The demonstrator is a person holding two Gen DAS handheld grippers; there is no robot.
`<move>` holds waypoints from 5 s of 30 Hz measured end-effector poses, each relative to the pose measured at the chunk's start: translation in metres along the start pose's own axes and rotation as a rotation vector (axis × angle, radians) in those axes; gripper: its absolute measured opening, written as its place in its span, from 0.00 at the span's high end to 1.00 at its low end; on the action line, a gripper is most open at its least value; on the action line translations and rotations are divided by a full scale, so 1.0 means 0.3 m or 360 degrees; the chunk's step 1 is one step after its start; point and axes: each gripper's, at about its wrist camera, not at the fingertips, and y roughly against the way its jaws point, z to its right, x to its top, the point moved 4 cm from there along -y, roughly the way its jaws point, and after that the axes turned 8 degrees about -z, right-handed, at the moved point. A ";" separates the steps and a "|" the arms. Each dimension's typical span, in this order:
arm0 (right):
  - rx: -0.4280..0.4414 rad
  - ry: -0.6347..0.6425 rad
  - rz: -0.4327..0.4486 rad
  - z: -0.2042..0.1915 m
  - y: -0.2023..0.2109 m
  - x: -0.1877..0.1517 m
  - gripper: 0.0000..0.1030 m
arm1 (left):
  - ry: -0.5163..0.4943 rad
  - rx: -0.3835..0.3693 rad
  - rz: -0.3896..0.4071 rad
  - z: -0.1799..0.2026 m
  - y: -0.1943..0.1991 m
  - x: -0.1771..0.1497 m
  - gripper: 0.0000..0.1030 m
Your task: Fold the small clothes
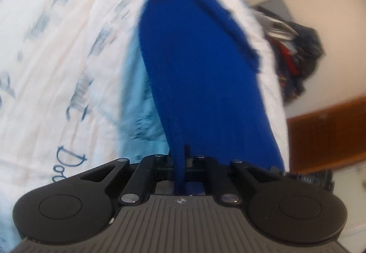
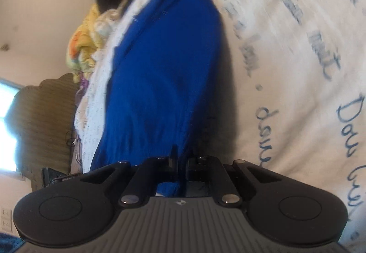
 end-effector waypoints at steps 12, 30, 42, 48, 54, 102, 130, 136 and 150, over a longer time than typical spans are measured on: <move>0.0056 -0.0125 0.0005 0.038 -0.001 -0.005 0.23 | 0.0144 -0.0205 -0.0019 -0.059 -0.051 0.033 0.23; 0.0365 0.0103 0.0434 -0.212 -0.042 0.699 0.96 | -0.0181 -0.0314 0.0464 0.215 0.039 0.694 0.96; -0.0145 -0.0261 0.0585 -0.074 -0.392 1.319 0.25 | -0.0044 0.0261 0.0654 0.127 -0.234 1.220 0.00; -0.0357 0.0110 0.0689 -0.085 -0.128 1.030 0.11 | -0.0057 0.0371 0.0763 0.026 -0.042 0.950 0.01; -0.0584 0.0209 0.0440 -0.007 -0.207 0.811 0.24 | -0.0007 0.0320 0.0534 -0.042 -0.107 0.761 0.11; 0.0367 -0.0378 0.0499 -0.110 -0.217 0.939 0.18 | 0.0055 0.0023 0.0678 0.127 -0.037 0.927 0.01; -0.0815 0.0459 0.0481 -0.194 -0.425 1.020 0.79 | -0.0706 0.1134 0.0672 0.189 -0.400 1.016 0.69; -0.0653 0.0578 0.0591 -0.360 -0.401 0.907 0.54 | -0.0835 0.0858 0.0744 0.352 -0.409 0.882 0.15; -0.0986 0.0833 0.0536 -0.281 -0.447 0.734 0.47 | -0.0831 0.1085 0.0586 0.273 -0.491 0.852 0.06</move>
